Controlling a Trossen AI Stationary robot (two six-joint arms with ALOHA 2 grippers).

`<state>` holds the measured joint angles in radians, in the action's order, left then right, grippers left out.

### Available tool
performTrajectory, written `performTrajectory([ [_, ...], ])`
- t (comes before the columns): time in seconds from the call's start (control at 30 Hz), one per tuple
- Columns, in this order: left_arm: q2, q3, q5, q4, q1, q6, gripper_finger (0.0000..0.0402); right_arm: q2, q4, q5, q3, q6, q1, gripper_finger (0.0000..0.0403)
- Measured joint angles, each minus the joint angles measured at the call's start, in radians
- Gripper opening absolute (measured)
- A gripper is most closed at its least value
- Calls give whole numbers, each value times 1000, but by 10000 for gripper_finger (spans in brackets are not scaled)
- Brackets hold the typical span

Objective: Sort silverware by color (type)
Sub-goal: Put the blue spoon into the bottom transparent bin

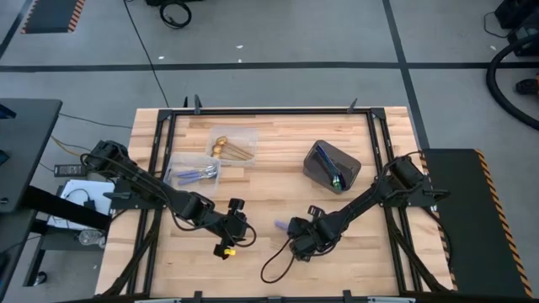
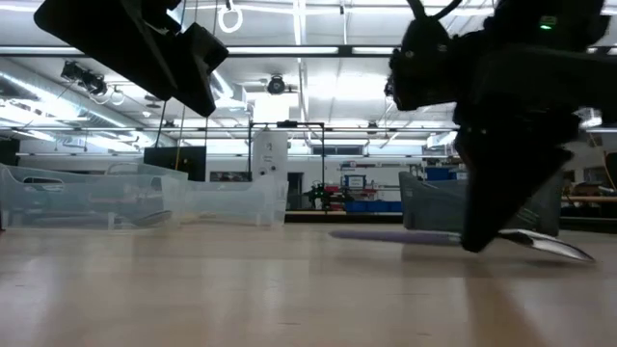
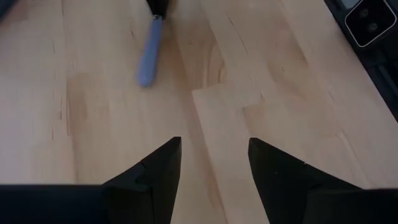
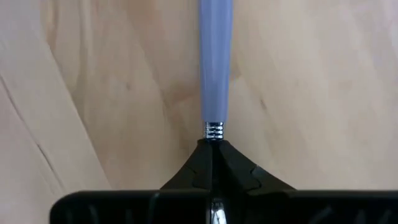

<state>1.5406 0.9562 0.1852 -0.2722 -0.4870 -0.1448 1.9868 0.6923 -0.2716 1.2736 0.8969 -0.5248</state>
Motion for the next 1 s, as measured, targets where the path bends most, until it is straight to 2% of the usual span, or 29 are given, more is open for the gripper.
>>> performTrajectory([
  [0.27,3,0,19,6,-1,42,194,-12,3,-8,3,-11,5,13],
  [0.33,19,0,72,11,-13,85,194,-12,1,-8,3,-11,5,13],
  [0.5,93,-1,348,39,-64,236,194,-12,-42,-3,4,-21,12,13],
  [0.6,126,-1,451,78,-85,295,194,-14,-88,20,4,-47,30,14],
  [0.8,148,-1,516,79,-90,300,198,-21,-150,48,5,-129,77,14],
  [1.0,149,-1,558,28,-96,296,225,-69,-174,82,5,-190,112,14],
])
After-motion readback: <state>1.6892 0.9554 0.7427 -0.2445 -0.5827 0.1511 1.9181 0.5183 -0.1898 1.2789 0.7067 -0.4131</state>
